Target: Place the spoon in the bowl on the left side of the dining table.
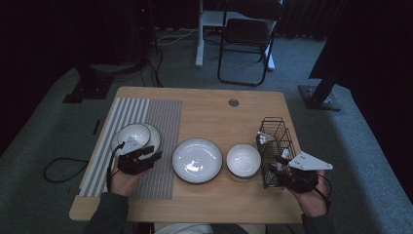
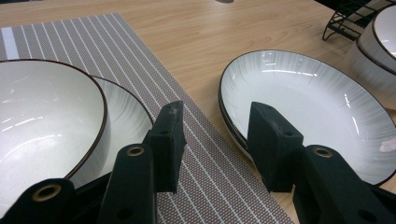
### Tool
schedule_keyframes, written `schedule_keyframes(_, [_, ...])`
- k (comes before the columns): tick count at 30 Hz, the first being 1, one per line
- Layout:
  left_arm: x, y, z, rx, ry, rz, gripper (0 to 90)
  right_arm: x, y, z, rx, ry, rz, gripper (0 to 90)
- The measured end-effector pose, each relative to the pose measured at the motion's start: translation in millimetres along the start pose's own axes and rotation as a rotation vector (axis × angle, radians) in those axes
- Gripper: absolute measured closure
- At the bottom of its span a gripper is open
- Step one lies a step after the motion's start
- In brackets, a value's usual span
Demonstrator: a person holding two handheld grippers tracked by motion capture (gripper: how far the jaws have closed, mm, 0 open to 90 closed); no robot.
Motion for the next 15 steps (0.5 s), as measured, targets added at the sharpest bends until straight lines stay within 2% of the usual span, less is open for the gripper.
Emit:
schedule_keyframes(2, [0.2,-0.3,0.0,-0.001,0.0,0.0,56.8,1.3,-1.0,0.5,-0.004,-0.006,0.001,67.9])
schedule_keyframes(8, [0.6,0.4,0.3,-0.001,0.001,-0.003,56.8,3.2,-4.4,3.3,-0.015,-0.005,-0.002,77.3])
schedule_keyframes(15, [1.0,0.6,0.9,-0.002,0.0,-0.004,56.8,2.5,-6.8,3.7,-0.011,0.009,0.024,80.9])
Point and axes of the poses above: each handheld gripper's, and its own axes: x roughly backward along the jaws, z roughly out of its underside, y roughly to its left, the point moved 7 cm from there along -x, roughly forward along the jaws, and after that the axes turned 3 degrees about -z, right-handed, at the moved point
